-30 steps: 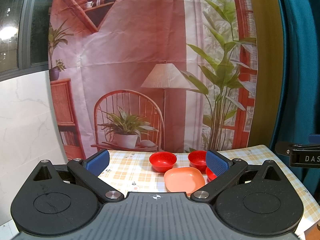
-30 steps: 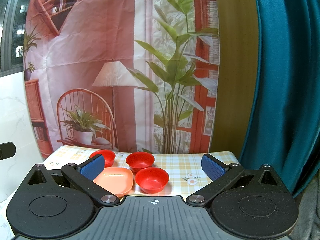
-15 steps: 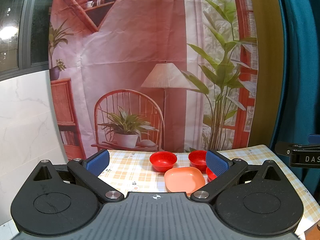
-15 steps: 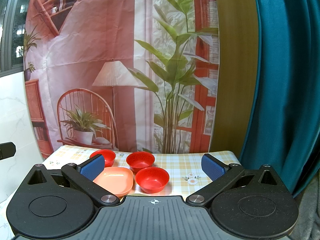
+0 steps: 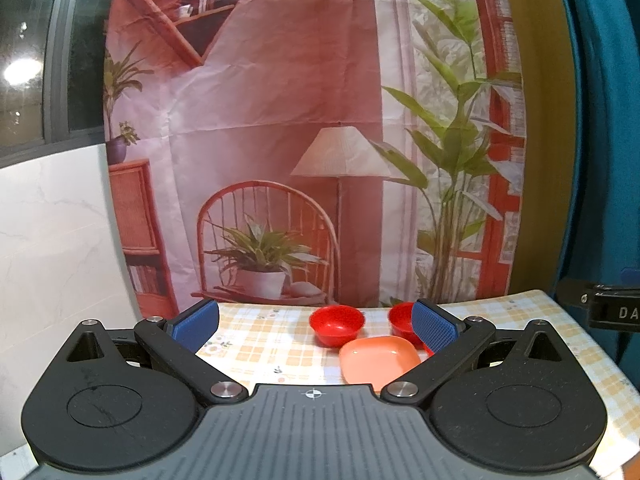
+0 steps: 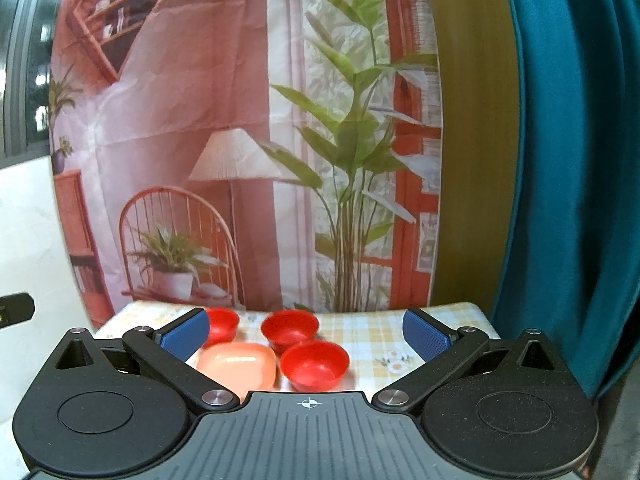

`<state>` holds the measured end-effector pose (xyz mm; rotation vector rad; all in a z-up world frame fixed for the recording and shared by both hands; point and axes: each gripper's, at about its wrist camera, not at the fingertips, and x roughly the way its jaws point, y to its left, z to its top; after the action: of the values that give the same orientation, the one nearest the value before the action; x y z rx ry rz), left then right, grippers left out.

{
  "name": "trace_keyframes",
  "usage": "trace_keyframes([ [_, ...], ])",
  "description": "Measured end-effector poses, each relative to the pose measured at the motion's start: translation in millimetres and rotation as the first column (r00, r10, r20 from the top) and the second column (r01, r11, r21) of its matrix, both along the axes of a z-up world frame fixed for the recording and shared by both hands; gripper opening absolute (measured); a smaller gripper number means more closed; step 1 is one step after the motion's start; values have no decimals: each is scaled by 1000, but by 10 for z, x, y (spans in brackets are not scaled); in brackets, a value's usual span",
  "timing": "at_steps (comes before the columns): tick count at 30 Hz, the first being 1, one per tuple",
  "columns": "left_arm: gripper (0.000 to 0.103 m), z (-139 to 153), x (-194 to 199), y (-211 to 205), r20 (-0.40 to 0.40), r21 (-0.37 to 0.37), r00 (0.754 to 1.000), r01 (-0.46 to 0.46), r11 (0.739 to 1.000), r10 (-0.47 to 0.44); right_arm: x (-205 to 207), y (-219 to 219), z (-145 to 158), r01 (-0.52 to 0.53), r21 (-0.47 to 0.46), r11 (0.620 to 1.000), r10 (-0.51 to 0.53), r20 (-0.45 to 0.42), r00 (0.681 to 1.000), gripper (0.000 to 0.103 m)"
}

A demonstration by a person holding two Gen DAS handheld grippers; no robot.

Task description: Organize plates and bowls

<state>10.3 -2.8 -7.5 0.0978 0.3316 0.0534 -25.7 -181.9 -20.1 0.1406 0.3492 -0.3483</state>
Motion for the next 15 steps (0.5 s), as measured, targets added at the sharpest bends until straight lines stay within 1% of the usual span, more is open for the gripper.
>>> trace_keyframes([
  [2,103,-40,56,3,21,15,1000,-3,1000,2,46,-11,-77,-10,-17,1000,10,18,1000,103],
  [4,103,-85,137,17,27,21,1000,-12,1000,11,121,-8,-148,-18,-28,999,19,5,1000,103],
  [6,103,-130,226,37,22,23,1000,-17,1000,16,210,-16,-225,-32,-37,999,32,0,999,103],
  [9,103,-230,381,62,-8,40,1000,-21,999,21,347,-15,-366,-33,-58,998,32,-21,999,103],
  [13,103,-407,548,99,-38,61,999,-18,998,20,535,-62,-541,-52,-16,999,51,-64,997,103],
  [15,103,-505,624,137,-53,60,998,-22,998,25,626,-71,-629,-81,1,997,80,-99,992,103],
])
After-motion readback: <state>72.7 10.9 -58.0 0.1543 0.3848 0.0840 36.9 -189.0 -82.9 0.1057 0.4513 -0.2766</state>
